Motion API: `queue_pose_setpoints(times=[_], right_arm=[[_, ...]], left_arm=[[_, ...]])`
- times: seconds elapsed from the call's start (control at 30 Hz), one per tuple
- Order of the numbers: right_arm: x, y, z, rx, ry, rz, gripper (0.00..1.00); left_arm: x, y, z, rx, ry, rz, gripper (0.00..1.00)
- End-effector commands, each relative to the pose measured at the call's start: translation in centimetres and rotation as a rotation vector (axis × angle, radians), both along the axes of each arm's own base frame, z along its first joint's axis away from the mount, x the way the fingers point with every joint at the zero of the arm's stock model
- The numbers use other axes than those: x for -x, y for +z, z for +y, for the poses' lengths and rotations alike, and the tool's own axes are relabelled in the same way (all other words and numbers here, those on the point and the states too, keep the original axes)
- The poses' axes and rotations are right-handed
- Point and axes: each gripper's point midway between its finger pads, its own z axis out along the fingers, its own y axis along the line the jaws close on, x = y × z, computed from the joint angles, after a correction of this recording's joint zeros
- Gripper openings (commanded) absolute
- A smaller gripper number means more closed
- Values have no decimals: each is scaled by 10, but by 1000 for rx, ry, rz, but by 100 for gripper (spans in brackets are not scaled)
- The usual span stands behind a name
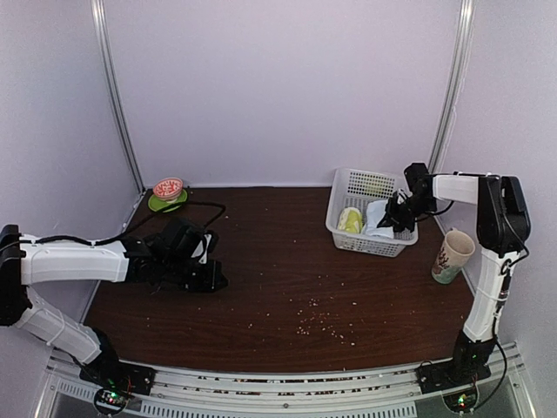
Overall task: Roll the towels
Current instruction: Place the towel in the storage box.
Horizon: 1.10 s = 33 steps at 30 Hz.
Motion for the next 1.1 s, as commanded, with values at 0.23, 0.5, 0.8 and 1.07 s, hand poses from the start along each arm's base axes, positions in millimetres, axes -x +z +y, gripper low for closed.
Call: queue_pose_setpoints(times=[0.23,0.5,0.8,1.07], right_arm=[[19,-34,2,353,121,179,0],[29,-39,25,472,225,253,1],[36,-12,24,451,177,183,55],[32,28,29,404,157,81,67]], left_arm=[[-5,5,-11,54,-29,-35,0],[-4,2,-11,46,-39,-36,0],[0,2,-8,55,-43,-44,0],[0,4,-7,57,-41,-48,0]])
